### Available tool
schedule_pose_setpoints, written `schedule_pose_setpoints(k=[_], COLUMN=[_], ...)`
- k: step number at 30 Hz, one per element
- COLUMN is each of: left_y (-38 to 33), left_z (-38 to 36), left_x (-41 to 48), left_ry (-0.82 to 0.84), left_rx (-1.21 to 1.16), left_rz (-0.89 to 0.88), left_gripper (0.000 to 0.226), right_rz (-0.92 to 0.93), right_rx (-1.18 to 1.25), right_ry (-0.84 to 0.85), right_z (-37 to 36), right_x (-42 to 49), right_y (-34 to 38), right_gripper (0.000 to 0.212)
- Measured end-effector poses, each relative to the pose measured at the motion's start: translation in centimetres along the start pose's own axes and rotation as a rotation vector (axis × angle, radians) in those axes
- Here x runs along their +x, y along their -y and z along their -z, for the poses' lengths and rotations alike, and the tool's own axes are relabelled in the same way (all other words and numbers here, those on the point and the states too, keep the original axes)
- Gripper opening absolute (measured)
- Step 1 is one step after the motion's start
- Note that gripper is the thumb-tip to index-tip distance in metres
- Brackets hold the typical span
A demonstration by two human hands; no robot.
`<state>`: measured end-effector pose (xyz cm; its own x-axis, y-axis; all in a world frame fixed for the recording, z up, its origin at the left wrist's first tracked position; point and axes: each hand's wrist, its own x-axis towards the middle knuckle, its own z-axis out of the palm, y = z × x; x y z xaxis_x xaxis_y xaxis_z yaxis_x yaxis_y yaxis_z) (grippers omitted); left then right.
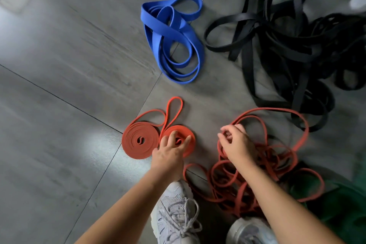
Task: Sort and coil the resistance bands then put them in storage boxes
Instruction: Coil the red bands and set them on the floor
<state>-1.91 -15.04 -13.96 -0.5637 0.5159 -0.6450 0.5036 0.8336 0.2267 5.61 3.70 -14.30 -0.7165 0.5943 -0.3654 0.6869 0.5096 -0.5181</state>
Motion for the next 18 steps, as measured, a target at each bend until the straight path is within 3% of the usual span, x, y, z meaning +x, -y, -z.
schedule_pose_setpoints(k=[2,4,6,8,12,18], left_y=[0.1,-0.1,-0.4,-0.7,-1.9,-5.7], left_z=[0.1,0.4,0.8,1.3,2.3,6.5], left_x=[0.2,0.3,0.4,0.3,-1.6,-6.2], left_ry=[0.021,0.052,0.073,0.086,0.089,0.1], left_rx=[0.013,0.01,-0.01,-0.03,-0.062,-0.125], left_rz=[-0.003,0.001,0.015,0.025,0.037,-0.034], left_gripper=[0.08,0.079,0.077,0.072,0.061,0.046], right_rz=[-0.007,-0.026,0.001,0.04,0.029,-0.121], right_rx=[-0.129,-0.355,-0.569,-0.622,-0.541,-0.226], right_ry=[0.013,0.161,0.304,0.29,0.196,0.097], right_z=[0.9,1.4,1.4,1.8,4.3,11.0], right_x=[-1.3,-2.7,-3.9,-4.5,-5.0,-8.2], right_y=[-1.7,-3.1,-4.2,-4.4,-3.4,-1.8], right_gripper=[0.025,0.041,0.041,0.033,0.031,0.031])
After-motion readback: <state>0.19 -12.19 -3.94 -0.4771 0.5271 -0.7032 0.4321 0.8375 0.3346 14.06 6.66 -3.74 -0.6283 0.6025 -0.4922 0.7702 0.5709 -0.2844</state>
